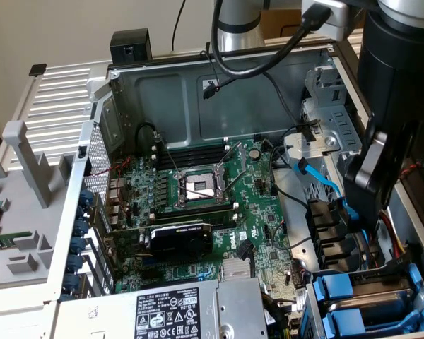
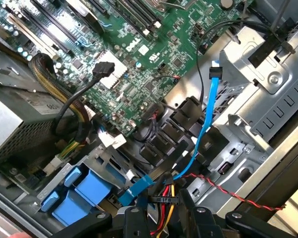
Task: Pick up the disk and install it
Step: 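Insert the first disk wire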
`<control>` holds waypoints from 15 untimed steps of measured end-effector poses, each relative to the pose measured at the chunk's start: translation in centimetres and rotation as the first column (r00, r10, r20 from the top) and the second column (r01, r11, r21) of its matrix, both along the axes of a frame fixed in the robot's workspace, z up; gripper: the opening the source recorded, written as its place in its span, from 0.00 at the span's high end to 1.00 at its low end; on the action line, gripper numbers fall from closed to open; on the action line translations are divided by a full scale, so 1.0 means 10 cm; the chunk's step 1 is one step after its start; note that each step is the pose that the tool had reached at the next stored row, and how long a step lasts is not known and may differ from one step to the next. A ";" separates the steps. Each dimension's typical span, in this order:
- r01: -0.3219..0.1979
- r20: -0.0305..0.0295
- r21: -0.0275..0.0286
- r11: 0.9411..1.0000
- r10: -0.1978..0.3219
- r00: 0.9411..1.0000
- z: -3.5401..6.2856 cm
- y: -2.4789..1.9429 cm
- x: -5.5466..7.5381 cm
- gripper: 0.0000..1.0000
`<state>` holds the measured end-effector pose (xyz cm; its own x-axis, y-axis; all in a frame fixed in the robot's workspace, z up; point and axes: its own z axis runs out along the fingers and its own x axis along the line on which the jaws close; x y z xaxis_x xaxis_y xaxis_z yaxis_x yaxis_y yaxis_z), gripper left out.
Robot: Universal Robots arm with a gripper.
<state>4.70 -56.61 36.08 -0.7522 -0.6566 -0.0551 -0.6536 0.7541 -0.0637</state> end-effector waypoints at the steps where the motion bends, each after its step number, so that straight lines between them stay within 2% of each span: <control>1: 0.006 0.000 0.000 1.000 -0.006 1.000 0.000 0.000 0.00 0.64; 15: 0.009 0.000 0.000 1.000 -0.009 1.000 0.000 0.000 0.00 0.63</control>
<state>4.66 -56.61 36.08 -0.7580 -0.6499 -0.0551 -0.6469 0.7599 -0.0638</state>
